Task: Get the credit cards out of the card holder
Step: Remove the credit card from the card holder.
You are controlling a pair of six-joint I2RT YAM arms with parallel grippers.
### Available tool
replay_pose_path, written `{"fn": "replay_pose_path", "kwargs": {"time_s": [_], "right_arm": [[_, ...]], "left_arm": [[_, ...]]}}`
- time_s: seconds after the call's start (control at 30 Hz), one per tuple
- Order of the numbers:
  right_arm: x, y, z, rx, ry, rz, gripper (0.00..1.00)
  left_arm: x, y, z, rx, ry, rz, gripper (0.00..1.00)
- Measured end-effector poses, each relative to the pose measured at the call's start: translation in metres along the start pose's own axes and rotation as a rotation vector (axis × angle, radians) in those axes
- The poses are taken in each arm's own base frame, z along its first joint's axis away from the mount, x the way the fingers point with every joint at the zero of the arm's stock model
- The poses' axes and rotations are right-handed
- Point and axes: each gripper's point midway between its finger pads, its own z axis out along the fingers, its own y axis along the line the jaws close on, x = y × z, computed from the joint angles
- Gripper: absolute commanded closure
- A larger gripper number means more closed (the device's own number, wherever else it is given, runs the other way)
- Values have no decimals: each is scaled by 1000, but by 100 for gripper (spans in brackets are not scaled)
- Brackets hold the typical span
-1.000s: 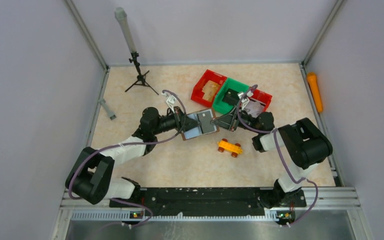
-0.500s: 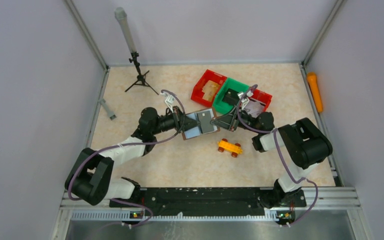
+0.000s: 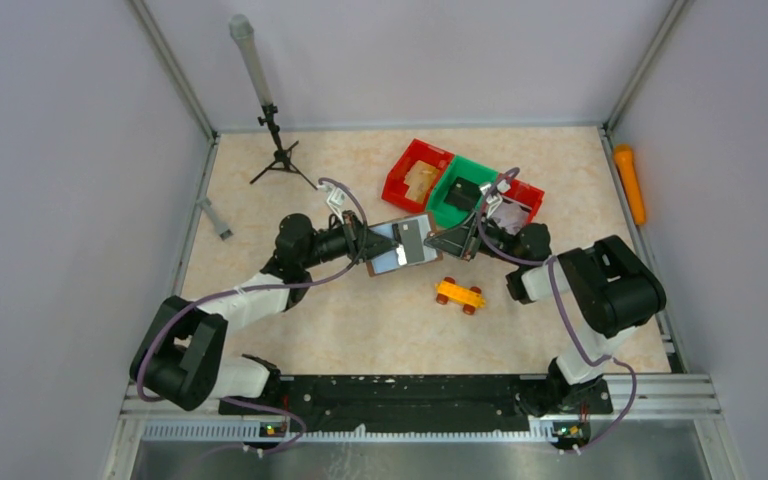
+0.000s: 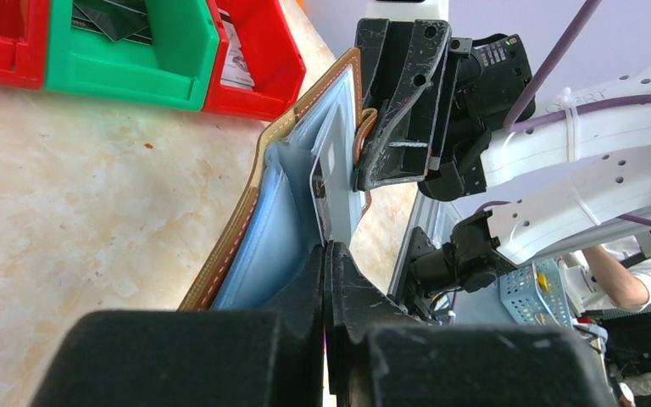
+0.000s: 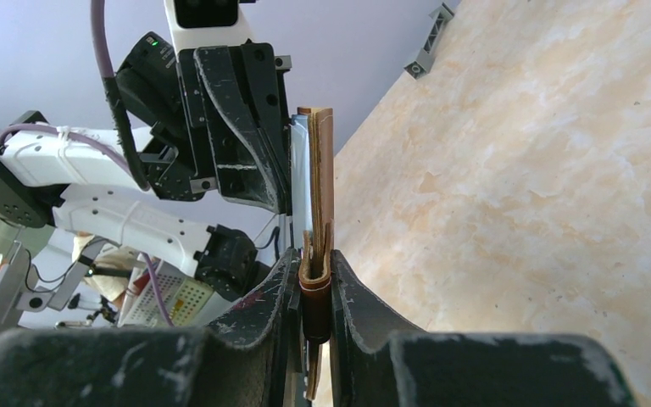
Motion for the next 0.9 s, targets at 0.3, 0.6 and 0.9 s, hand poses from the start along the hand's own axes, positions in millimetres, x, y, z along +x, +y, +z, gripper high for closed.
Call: {"fn": "replay_pose_path", "kwargs": {"time_s": [0.3, 0.6, 0.9], "right_arm": [[0, 0, 0, 1, 0, 1, 100], [0, -1, 0, 3, 0, 5, 100], [2, 0, 1, 0, 5, 7, 100]], "left_arm": [[7, 7, 2, -8, 25, -30, 66], [12, 15, 8, -11, 60, -62, 50], [23, 22, 15, 1, 112, -125, 57]]}}
